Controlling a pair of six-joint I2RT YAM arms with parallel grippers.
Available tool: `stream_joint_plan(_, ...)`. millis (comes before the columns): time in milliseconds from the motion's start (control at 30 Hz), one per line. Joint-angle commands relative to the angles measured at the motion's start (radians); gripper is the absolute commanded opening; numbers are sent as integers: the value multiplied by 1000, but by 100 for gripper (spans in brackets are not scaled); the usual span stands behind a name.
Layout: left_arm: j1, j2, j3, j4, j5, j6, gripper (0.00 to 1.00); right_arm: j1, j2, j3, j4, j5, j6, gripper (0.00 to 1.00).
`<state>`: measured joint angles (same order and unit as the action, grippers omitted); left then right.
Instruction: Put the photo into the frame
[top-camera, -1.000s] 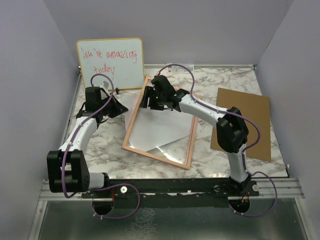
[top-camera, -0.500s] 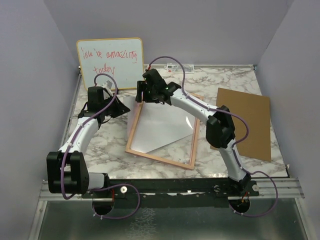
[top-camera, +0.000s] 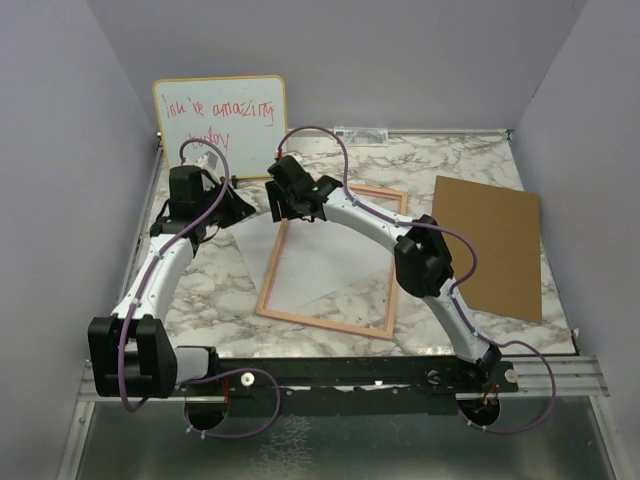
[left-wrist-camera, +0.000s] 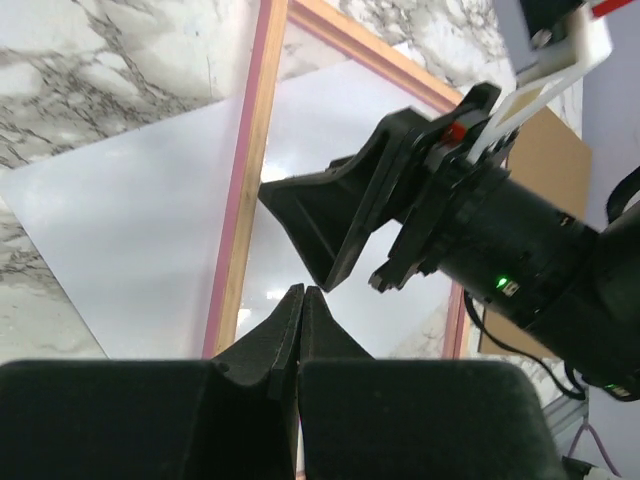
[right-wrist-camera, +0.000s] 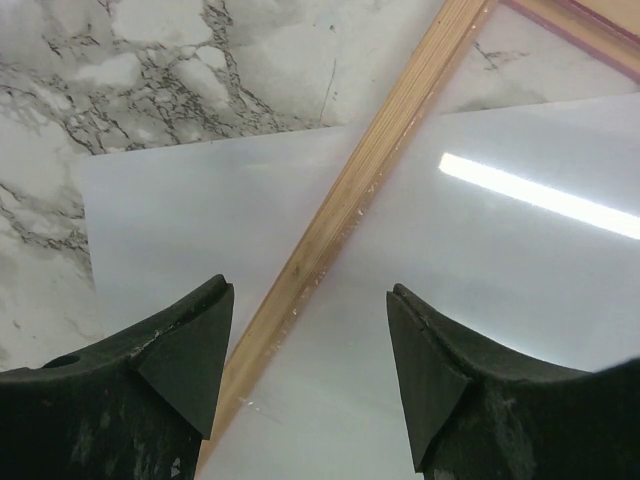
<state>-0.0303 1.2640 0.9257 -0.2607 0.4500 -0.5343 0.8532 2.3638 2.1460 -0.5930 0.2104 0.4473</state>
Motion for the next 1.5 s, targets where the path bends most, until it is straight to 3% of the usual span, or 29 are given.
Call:
stream_joint_plan(0, 0, -37, 79, -77, -118, 32, 0, 18, -11, -23, -19, 81, -41, 68)
stream_joint_plan(133, 0, -7, 73, -139, -181, 17, 0, 17, -40, -59, -2, 45, -23, 68)
stream_joint_plan(167, 0, 4, 59, -146, -185, 6, 5, 18, -39, -61, -3, 27, -15, 68)
stream_joint_plan(267, 0, 41, 13, -153, -231, -9, 34, 18, -41, -69, 0, -26, 10, 67)
stream_joint_plan(300, 0, 58, 3, -153, -256, -7, 40, 18, -43, -75, 4, -39, 18, 67)
stream_joint_plan(500, 4, 187, 5, -113, -321, 20, 53, 18, -71, -104, 33, -86, 54, 60)
stream_joint_plan(767, 21, 320, 68, -86, -357, 33, 76, 10, -129, -149, 43, -27, 67, 61)
stream_joint_plan(933, 56, 371, 67, -85, -350, 22, 79, -4, -144, -171, 80, -66, 40, 61)
stream_joint_plan(1167, 91, 415, 7, -42, -224, -17, 80, -3, -58, -74, 119, -270, 9, 60)
stream_joint_plan(1467, 132, 466, -62, 24, -133, -52, 68, -3, 179, 210, 45, -293, -9, 58)
